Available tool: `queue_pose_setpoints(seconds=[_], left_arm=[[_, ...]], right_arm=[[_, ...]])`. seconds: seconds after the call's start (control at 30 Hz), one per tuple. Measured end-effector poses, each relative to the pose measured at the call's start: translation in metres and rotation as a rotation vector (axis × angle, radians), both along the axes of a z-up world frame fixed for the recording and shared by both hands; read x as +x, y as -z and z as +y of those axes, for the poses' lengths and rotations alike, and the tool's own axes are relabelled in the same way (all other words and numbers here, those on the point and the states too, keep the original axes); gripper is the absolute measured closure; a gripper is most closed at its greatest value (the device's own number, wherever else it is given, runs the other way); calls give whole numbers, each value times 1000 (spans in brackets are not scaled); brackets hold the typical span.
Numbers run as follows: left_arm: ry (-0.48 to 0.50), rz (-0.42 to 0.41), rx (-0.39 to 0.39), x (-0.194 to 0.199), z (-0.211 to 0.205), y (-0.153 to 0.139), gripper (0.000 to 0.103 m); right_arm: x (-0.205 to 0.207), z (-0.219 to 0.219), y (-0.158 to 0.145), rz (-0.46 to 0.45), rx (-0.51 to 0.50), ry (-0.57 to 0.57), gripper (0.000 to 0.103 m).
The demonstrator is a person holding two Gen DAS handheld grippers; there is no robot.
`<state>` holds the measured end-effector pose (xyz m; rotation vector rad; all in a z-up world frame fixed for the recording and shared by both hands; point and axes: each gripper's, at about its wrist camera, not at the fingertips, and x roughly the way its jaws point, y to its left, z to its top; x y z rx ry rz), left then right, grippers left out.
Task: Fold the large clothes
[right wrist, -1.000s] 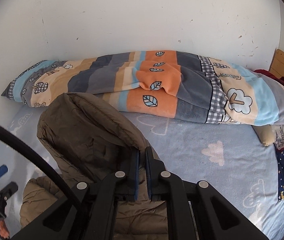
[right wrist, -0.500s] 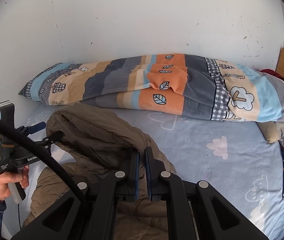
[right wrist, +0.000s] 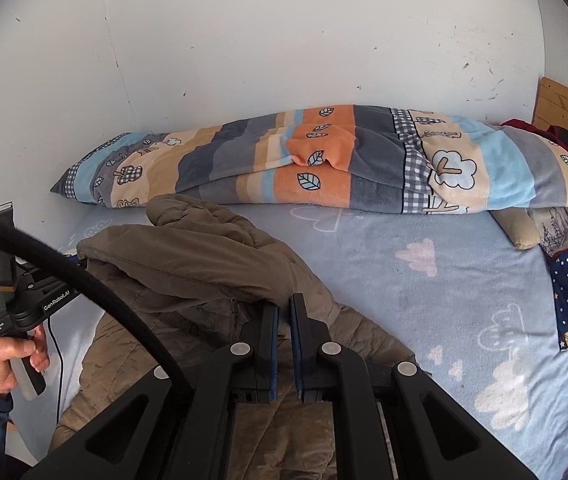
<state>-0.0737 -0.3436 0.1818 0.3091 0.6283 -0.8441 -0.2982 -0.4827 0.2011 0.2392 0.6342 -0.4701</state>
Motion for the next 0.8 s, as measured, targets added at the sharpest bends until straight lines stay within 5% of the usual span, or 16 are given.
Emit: queue_pose_setpoints(seconds=[0.3, 0.57, 0.63, 0.7, 0.8], left_arm=[[16, -21, 33, -82, 58, 15, 89], [-20, 96, 39, -105, 84, 57, 89], [-29, 123, 22, -101, 85, 63, 79], [-38, 171, -20, -91, 84, 67, 39], [-35, 290, -93, -67, 77, 66, 36]], right_arm=[[-57, 44, 27, -44, 46, 31, 96], [-83, 66, 78, -47, 145, 60, 96], [-81, 63, 86, -68, 242, 37, 95], [-74, 57, 91, -92, 346, 22, 88], [-64, 48, 99, -138, 461, 47, 69]])
